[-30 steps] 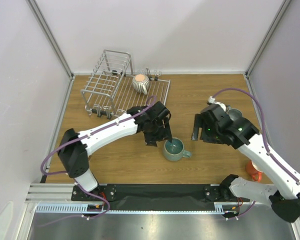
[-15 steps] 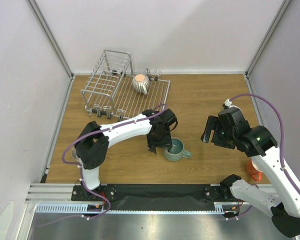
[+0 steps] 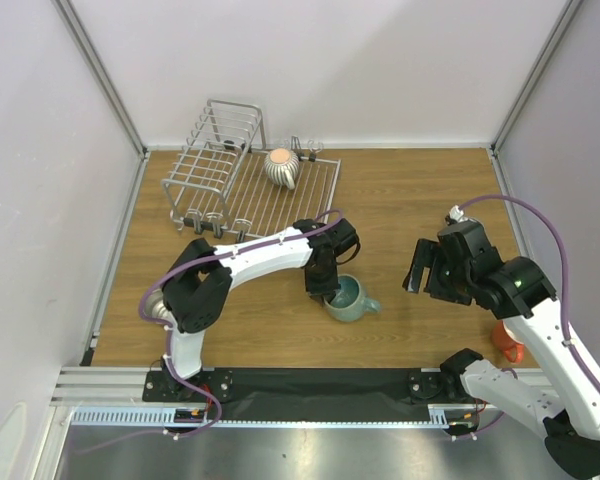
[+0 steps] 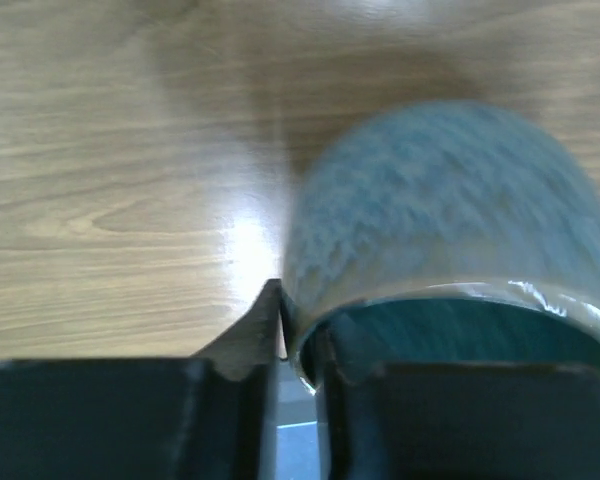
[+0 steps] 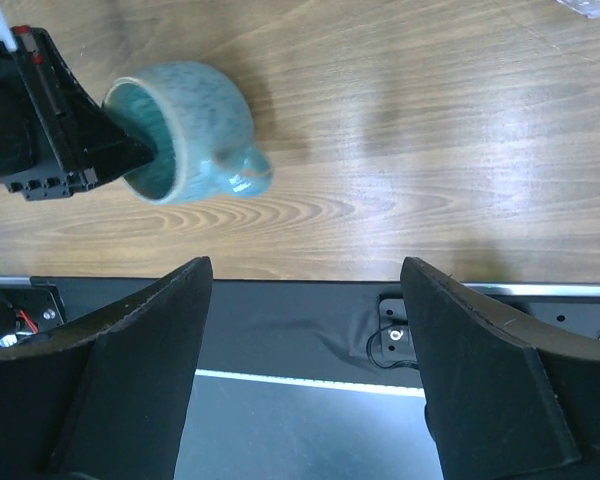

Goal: Load the cups into the dish rack

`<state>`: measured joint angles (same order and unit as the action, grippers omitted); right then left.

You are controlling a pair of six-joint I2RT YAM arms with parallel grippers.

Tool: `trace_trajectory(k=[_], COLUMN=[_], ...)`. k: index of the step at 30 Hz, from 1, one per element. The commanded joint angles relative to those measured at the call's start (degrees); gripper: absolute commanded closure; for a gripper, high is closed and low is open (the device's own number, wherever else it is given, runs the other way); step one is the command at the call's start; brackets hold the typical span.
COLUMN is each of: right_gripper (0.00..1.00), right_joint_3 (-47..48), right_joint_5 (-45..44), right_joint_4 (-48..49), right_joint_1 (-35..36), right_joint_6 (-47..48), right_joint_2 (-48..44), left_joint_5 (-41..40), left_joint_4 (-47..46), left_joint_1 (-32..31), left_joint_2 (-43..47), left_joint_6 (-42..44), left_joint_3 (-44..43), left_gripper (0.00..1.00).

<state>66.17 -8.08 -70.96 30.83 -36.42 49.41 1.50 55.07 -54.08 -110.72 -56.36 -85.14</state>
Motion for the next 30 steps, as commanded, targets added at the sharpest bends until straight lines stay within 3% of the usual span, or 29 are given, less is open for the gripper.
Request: trace_trajectory(k=[1, 2, 11, 23, 30], right_gripper=[0.18, 0.18, 0.18, 0.17, 0.16], right_joint_3=[-0.4, -0.5, 0.5, 8.2, 8.3], right_joint_5=[1.8, 2.3, 7.5, 34.2, 47.7], right_joint_4=[0.4, 0.4, 2.0, 10.0, 21.5], right_joint_1=[-0.2, -0.2, -0.2, -5.9, -8.0], right_joint_6=[0.2, 0.3, 1.8, -6.0, -16.6], right_joint_2=[-0.6, -0.6, 1.1, 4.3, 4.3], left_joint_5=[1.1, 1.3, 6.1, 7.2, 5.8], left_joint_4=[-2.2, -2.5, -9.6, -29.6, -39.3], left_joint_1=[0.2, 0.5, 1.1, 1.2, 3.0], left_joint_2=[-0.2, 0.0, 6.7, 24.2, 33.3], left_joint_6=[1.6, 1.7, 7.5, 16.6, 18.5], left_joint_3=[-1.3, -1.2, 0.2, 5.2, 9.5], left_gripper=[0.9, 1.0, 1.0, 1.0, 1.0])
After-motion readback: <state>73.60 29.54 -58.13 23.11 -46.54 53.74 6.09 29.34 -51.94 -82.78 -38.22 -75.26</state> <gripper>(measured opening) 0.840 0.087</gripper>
